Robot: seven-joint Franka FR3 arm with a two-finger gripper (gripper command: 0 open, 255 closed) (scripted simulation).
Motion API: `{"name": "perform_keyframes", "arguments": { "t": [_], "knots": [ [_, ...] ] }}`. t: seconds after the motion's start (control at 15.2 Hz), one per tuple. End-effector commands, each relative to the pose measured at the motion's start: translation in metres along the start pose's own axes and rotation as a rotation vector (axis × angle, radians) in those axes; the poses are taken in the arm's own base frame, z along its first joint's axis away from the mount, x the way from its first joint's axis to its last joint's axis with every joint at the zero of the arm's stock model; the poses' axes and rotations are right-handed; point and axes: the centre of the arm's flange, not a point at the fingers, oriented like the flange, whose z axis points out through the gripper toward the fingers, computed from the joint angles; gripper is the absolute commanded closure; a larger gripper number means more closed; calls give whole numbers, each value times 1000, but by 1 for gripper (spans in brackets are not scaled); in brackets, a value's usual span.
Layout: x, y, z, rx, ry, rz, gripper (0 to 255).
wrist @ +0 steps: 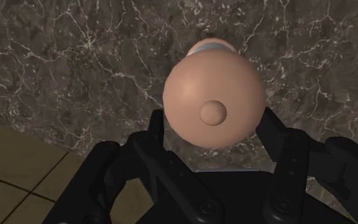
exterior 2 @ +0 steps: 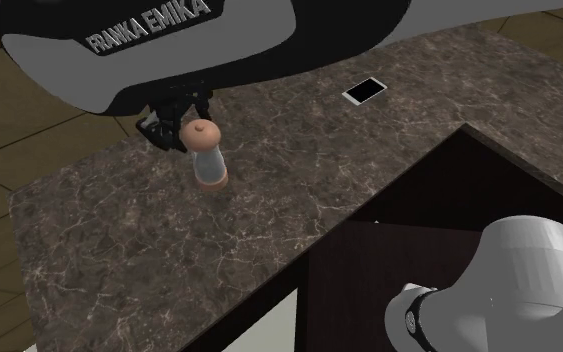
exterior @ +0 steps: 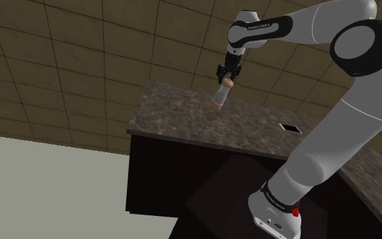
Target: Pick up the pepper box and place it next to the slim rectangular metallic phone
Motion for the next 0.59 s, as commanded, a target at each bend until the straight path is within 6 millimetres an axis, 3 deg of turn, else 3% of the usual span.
{"name": "perform_keyframes", "arguments": {
  "t": [0.0,0.53],
  "knots": [
    [0,2,-11,0,0,0,255],
    [1,7,-53,0,0,0,255]
  ]
}}
